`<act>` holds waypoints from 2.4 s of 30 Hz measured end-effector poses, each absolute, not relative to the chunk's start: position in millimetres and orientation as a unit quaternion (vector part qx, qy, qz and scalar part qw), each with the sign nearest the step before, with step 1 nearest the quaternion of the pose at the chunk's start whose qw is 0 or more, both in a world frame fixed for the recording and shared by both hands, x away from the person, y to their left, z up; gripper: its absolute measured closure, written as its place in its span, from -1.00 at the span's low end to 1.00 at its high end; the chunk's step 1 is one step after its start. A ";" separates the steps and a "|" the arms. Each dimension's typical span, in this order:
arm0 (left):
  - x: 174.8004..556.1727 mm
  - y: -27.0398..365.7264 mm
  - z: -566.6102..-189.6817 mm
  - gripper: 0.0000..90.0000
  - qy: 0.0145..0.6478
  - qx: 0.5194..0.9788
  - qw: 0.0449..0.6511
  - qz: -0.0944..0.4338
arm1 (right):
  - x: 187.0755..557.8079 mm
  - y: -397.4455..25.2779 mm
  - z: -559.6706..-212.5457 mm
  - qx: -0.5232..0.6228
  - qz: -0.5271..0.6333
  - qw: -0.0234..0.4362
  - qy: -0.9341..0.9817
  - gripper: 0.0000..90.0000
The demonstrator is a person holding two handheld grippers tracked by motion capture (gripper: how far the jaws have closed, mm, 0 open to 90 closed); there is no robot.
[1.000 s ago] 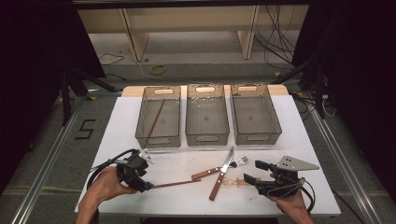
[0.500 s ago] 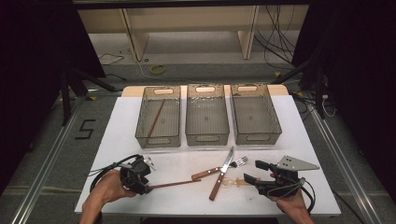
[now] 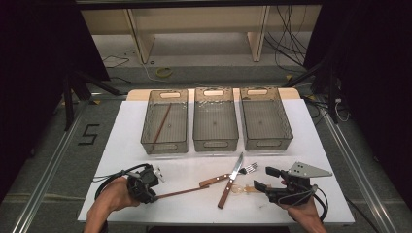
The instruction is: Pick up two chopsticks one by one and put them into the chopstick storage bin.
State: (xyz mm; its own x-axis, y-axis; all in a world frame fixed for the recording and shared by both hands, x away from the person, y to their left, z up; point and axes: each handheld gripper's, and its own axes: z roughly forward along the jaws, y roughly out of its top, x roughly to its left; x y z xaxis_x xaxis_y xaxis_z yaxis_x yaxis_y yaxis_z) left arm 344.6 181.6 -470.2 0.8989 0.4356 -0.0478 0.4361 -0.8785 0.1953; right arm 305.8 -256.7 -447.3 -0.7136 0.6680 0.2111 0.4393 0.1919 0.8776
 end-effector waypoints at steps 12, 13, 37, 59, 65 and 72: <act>337.1 174.5 -470.1 0.84 0.164 0.981 0.099 -0.020 | 306.1 -257.1 -447.3 0.363 0.522 0.110 0.764 -0.39; 336.8 174.1 -470.1 0.85 0.163 0.981 0.101 -0.021 | 306.1 -257.2 -447.3 0.363 0.522 0.110 0.764 -0.39; 345.0 180.2 -437.6 0.85 0.234 0.948 0.213 0.025 | 306.3 -257.1 -447.5 0.363 0.522 0.110 0.764 -0.39; 377.1 186.8 -404.5 0.85 0.351 0.878 0.319 0.067 | 308.4 -258.2 -449.5 0.367 0.522 0.109 0.762 -0.39; 392.9 190.1 -396.7 0.85 0.362 0.867 0.336 0.072 | 308.7 -258.4 -449.8 0.367 0.522 0.109 0.762 -0.39; 409.4 194.3 -388.7 0.85 0.377 0.855 0.348 0.079 | 309.0 -258.6 -450.0 0.367 0.522 0.108 0.762 -0.39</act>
